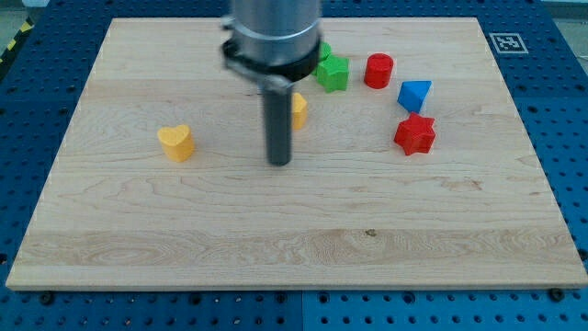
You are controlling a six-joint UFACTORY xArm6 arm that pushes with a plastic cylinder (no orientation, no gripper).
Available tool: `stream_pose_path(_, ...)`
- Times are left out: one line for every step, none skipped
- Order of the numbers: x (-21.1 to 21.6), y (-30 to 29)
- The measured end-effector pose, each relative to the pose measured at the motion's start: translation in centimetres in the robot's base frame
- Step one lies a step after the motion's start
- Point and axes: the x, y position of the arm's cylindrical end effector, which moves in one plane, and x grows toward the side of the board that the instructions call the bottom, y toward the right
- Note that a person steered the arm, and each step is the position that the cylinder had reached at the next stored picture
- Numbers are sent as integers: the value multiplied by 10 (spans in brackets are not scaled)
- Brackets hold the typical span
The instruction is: Place the heart at the bottom right of the hexagon
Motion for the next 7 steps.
stream_pose_path(18, -57)
stream_pose_path(7, -122)
stream_pose_path(-3, -147)
stream_pose_path(-8, -147)
stream_pose_path(-11, -167)
stream_pose_path(-14, -178)
stream_pose_path(-22, -172)
